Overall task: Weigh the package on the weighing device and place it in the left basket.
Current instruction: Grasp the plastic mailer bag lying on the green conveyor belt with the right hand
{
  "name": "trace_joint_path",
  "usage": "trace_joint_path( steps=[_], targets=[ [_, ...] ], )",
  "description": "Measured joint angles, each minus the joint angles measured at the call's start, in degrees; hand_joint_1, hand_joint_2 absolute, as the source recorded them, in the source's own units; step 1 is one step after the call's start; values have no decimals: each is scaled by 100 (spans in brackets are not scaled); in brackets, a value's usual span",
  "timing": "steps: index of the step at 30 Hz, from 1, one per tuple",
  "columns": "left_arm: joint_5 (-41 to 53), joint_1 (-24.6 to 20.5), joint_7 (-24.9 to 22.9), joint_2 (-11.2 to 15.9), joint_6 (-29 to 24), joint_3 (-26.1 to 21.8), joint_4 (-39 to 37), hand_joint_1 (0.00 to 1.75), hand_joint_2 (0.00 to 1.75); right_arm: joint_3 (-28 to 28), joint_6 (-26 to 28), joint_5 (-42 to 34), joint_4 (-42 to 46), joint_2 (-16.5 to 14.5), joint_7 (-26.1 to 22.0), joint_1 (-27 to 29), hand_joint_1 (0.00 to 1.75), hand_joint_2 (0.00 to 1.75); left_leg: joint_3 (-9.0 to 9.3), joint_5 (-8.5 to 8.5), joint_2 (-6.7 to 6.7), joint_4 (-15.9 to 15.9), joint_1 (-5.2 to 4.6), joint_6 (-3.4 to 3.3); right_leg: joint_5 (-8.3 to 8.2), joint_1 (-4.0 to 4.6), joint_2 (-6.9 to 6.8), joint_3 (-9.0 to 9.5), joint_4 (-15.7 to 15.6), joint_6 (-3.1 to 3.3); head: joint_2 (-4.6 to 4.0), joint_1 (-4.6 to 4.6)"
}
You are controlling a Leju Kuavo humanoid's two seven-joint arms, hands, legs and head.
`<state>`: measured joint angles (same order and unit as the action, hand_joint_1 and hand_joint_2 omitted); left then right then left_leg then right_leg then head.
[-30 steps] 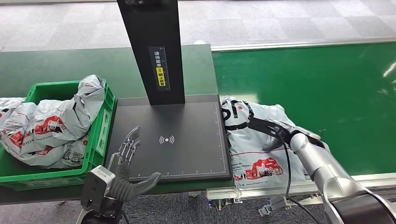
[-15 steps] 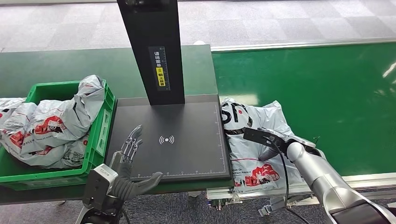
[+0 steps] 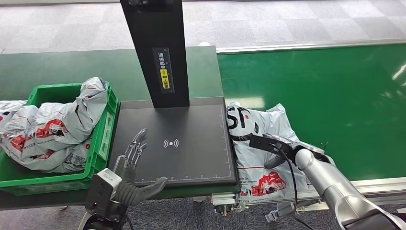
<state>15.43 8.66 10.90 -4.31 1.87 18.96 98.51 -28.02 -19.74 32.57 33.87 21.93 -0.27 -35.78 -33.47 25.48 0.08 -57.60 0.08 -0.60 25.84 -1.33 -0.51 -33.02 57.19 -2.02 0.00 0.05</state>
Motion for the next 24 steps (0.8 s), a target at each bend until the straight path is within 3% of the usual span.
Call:
trace_joint_path(
  steps=[2,3,24],
  targets=[
    [0,-1,-7,0,2,2,0,0,175,-19,29,-5,34,16,17,28,139,175,0,0,0,0,0,0,0,0,0,1,0,0,0,1],
    [0,-1,-9,0,4,2,0,0,175,-30,52,-15,55,27,42,44,175,175,0,0,0,0,0,0,0,0,0,1,0,0,0,1],
    [8,-35,-28,0,37,3,-2,0,175,-121,259,-197,574,222,335,277,175,175,10,0,-1,0,0,-1,0,-1,-1,13,-3,-1,0,1]
  ],
)
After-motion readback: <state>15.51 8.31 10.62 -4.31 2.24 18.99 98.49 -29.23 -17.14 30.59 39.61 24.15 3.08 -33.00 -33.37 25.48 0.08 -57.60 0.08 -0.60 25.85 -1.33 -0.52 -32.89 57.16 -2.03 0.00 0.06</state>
